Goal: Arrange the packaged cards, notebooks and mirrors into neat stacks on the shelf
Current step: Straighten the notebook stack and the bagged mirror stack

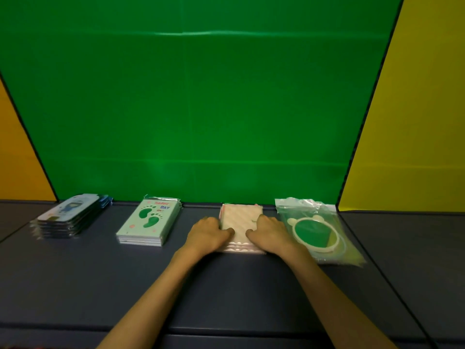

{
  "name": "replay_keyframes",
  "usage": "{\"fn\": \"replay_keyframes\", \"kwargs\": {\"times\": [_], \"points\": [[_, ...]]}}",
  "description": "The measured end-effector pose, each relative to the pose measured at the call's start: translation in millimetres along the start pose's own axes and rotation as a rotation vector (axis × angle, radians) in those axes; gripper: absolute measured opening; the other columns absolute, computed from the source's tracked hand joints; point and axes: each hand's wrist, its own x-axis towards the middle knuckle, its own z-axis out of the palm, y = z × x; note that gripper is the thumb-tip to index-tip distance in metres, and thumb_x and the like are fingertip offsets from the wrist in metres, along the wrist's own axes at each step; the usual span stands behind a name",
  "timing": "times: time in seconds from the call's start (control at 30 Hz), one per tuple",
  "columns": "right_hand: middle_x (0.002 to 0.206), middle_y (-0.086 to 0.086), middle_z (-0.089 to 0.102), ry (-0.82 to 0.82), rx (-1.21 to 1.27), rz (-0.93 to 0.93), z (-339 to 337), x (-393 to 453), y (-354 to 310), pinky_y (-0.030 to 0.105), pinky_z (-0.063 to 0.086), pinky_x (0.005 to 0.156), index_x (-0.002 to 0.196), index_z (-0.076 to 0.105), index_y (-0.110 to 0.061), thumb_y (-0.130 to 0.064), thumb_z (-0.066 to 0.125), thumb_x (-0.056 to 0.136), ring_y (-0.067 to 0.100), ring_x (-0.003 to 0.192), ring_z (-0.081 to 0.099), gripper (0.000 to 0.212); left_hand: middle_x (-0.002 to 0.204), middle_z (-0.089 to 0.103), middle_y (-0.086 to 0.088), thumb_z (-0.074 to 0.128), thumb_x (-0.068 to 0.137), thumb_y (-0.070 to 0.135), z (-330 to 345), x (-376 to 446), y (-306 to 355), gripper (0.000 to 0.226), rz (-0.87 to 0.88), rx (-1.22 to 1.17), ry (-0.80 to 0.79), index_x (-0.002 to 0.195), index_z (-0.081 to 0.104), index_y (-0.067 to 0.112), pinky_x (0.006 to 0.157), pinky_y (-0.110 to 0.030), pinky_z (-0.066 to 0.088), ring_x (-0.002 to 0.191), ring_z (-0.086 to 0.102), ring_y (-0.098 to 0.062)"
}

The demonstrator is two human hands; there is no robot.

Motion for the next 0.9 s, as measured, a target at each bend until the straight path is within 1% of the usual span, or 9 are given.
{"fn": "replay_keyframes", "kwargs": {"times": [0.1, 0.2, 0.3, 0.37, 0.5, 0.57, 0.67, 0.77, 0.9], "points": [[0.120, 0.016, 0.062, -0.004, 0.028, 0.032, 0, 0, -4, 0.031, 0.039, 0.073, 0.113, 0.059, -0.006, -0.030, 0.052, 0.089, 0.034, 0.108, 0.059, 0.034, 0.090, 0.060, -0.004, 0.061, 0.085, 0.036, -1, 6, 0, 0.024, -0.087, -0.229, -0.041, 0.084, 0.057, 0.012, 0.056, -0.028, 0.037, 0.079, 0.057, -0.021], [0.122, 0.013, 0.061, -0.012, 0.072, 0.078, -2, 0, -6, 0.029, 0.042, 0.076, 0.117, 0.057, -0.007, -0.026, 0.054, 0.087, 0.032, 0.111, 0.058, 0.036, 0.085, 0.062, -0.004, 0.067, 0.085, 0.029, 1, 11, -3, 0.020, -0.133, -0.386, -0.070, 0.082, 0.057, 0.012, 0.054, -0.027, 0.037, 0.071, 0.055, -0.015], [0.120, 0.009, 0.064, -0.011, 0.136, 0.098, -1, 3, -6, 0.030, 0.049, 0.082, 0.116, 0.060, -0.011, -0.025, 0.057, 0.081, 0.029, 0.108, 0.061, 0.038, 0.093, 0.068, -0.008, 0.074, 0.082, 0.022, 4, 17, -8, 0.023, -0.181, -0.547, -0.109, 0.095, 0.064, 0.006, 0.060, -0.028, 0.045, 0.079, 0.062, -0.018], [0.122, 0.009, 0.062, -0.003, 0.167, 0.111, 0, 2, -6, 0.029, 0.048, 0.082, 0.120, 0.058, -0.012, -0.025, 0.058, 0.081, 0.029, 0.110, 0.060, 0.041, 0.097, 0.071, -0.011, 0.078, 0.078, 0.017, 3, 19, -11, 0.029, -0.210, -0.636, -0.127, 0.100, 0.065, 0.003, 0.069, -0.031, 0.052, 0.086, 0.066, -0.022], [0.125, 0.010, 0.059, 0.017, 0.203, 0.126, 3, 2, -7, 0.028, 0.044, 0.079, 0.126, 0.054, -0.012, -0.024, 0.059, 0.084, 0.029, 0.113, 0.058, 0.045, 0.106, 0.068, -0.016, 0.081, 0.072, 0.008, -3, 22, -17, 0.049, -0.268, -0.885, -0.100, 0.110, 0.051, 0.002, 0.086, -0.040, 0.057, 0.094, 0.068, -0.027], [0.123, 0.010, 0.060, 0.014, 0.222, 0.128, 3, 3, -8, 0.028, 0.045, 0.078, 0.125, 0.055, -0.013, -0.024, 0.059, 0.083, 0.029, 0.111, 0.059, 0.044, 0.109, 0.066, -0.017, 0.080, 0.074, 0.001, -7, 20, -17, 0.054, -0.283, -1.022, -0.130, 0.114, 0.043, 0.002, 0.086, -0.040, 0.058, 0.094, 0.068, -0.027], [0.121, 0.007, 0.062, -0.012, 0.286, 0.128, 4, 4, -7, 0.030, 0.049, 0.079, 0.123, 0.057, -0.016, -0.026, 0.060, 0.079, 0.026, 0.107, 0.061, 0.045, 0.103, 0.067, -0.016, 0.077, 0.077, -0.001, -7, 19, -16, 0.043, -0.278, -1.096, -0.137, 0.105, 0.045, 0.005, 0.075, -0.037, 0.058, 0.088, 0.068, -0.026], [0.121, 0.004, 0.064, -0.020, 0.311, 0.099, 5, 3, -3, 0.032, 0.051, 0.084, 0.125, 0.057, -0.019, -0.033, 0.065, 0.076, 0.023, 0.106, 0.062, 0.052, 0.101, 0.074, -0.018, 0.077, 0.076, 0.006, -4, 21, -20, 0.042, -0.243, -1.058, -0.158, 0.111, 0.057, -0.003, 0.074, -0.036, 0.059, 0.087, 0.072, -0.028], [0.116, -0.001, 0.067, -0.002, 0.403, 0.074, 4, 4, 4, 0.040, 0.053, 0.092, 0.120, 0.057, -0.021, -0.033, 0.077, 0.070, 0.019, 0.104, 0.064, 0.056, 0.102, 0.074, -0.019, 0.069, 0.087, -0.002, 0, 15, -25, 0.015, -0.130, -1.131, -0.173, 0.099, 0.062, 0.000, 0.071, -0.030, 0.059, 0.082, 0.071, -0.023]]}}
